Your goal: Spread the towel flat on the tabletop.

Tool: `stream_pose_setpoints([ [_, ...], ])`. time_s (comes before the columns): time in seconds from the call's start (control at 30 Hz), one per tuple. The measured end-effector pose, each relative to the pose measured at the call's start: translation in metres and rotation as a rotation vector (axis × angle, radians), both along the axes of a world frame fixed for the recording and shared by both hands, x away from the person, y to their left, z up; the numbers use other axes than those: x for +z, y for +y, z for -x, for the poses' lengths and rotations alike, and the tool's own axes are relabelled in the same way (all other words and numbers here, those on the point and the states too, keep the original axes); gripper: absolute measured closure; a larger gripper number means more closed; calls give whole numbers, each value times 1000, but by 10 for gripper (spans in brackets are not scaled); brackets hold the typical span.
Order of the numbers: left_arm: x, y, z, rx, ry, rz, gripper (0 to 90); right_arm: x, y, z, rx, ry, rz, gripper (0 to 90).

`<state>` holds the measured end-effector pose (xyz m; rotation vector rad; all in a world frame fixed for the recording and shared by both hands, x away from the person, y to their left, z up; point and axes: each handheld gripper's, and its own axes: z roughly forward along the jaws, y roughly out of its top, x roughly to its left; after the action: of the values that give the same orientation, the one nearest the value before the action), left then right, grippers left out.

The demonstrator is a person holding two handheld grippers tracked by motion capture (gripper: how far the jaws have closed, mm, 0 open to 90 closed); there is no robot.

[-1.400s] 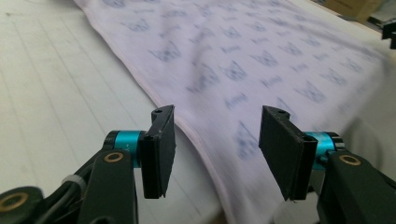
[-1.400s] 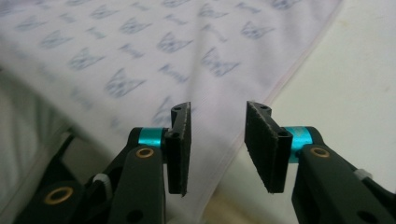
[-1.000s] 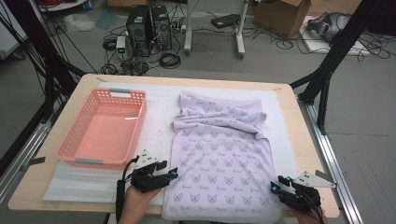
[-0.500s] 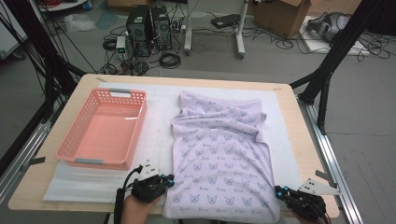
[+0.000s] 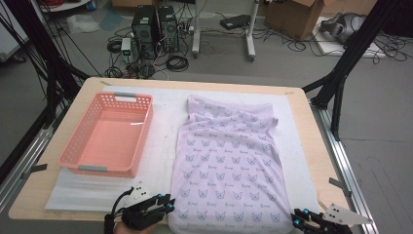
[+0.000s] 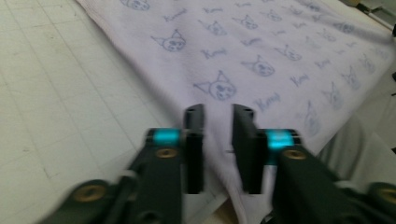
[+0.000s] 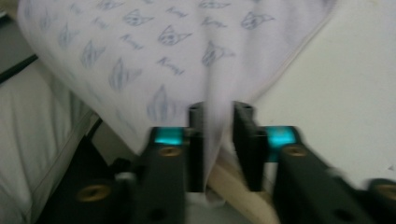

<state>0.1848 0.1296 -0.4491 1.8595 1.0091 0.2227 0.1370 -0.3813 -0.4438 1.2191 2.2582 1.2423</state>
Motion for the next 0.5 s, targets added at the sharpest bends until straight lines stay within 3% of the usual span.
stream_pose_setpoints([
  [0.13, 1, -4, -20, 54, -12, 5, 507, 1, 2, -16, -59, -24, 3, 629],
  [0.3, -5, -13, -45, 66, 45, -19, 488, -5, 10, -43, -123, -16, 41, 628],
  [0.37, -5, -17, -47, 18, 62, -17, 580, -10, 14, -50, -114, -6, 62, 671],
  [0.4, -5, -21, -46, 16, 44, -44, 606, -11, 15, -51, -116, -24, 65, 704],
  [0.43, -4, -23, -45, 24, 31, -76, 632, -11, 15, -52, -121, -13, 60, 738],
  [0.47, -4, -24, -44, 37, 22, -98, 688, -11, 15, -52, -120, -12, 52, 862],
  [0.5, -3, -23, -44, 41, 23, -107, 765, -11, 15, -51, -100, -2, 33, 874],
])
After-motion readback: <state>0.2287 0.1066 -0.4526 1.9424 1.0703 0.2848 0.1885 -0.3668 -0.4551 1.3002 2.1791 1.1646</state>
